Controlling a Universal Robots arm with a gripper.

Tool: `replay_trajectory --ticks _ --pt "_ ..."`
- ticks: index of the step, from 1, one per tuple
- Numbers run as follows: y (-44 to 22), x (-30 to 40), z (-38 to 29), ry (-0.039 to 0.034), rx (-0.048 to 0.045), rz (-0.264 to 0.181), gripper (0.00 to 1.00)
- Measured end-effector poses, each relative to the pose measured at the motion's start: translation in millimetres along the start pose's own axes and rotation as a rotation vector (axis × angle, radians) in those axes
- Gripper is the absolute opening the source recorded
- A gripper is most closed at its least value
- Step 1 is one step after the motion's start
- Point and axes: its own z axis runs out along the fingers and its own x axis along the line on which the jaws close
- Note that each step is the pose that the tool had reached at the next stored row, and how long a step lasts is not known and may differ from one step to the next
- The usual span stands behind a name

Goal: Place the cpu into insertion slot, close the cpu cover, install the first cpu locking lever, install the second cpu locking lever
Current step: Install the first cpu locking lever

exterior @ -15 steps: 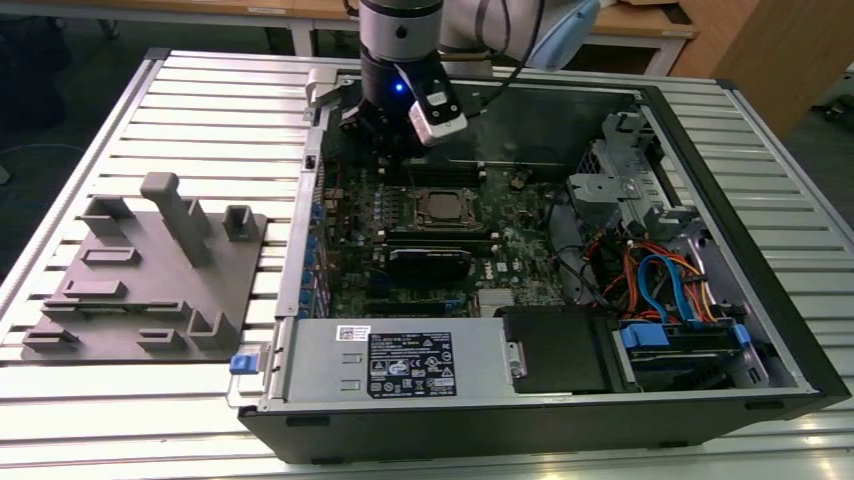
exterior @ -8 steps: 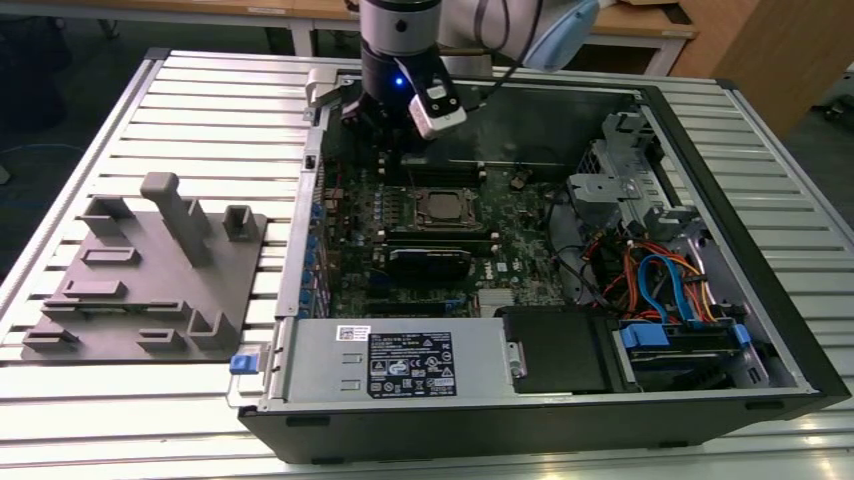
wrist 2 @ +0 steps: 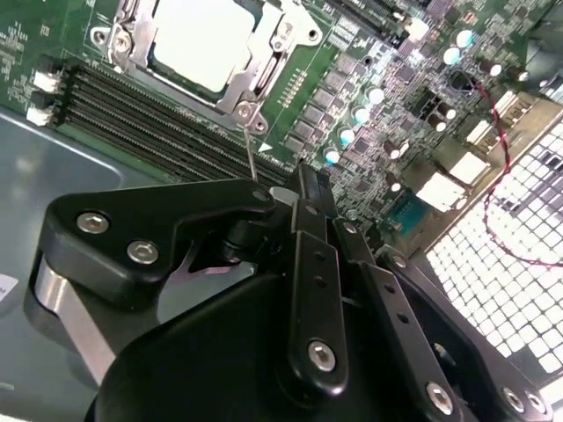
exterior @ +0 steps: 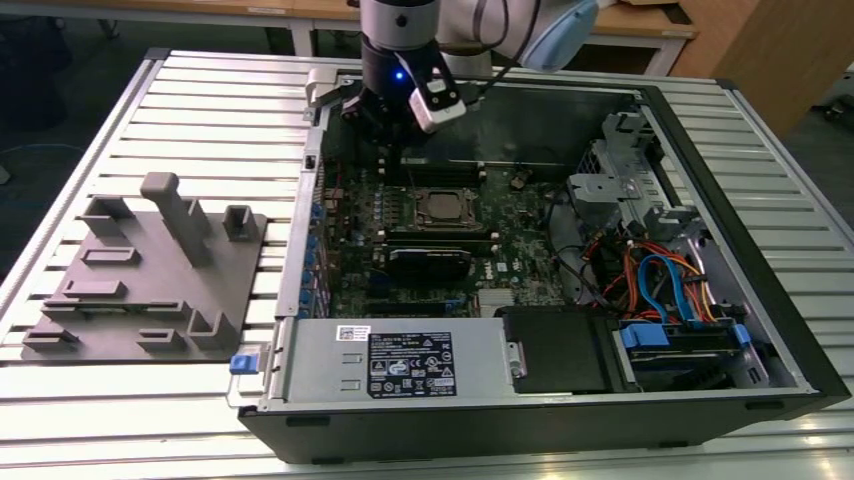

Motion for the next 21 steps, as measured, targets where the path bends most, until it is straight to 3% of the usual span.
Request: replay_trajectory --ticks 9,14,21 --pt "8.6 -0.1 0.1 -0.0014 0.0 -0.01 0.1" --pt "8.7 -0.4 0.1 -0.0028 0.0 -0.011 0.1" --pt "8.7 -6.0 0.2 -0.0029 0.0 -0.011 0.1"
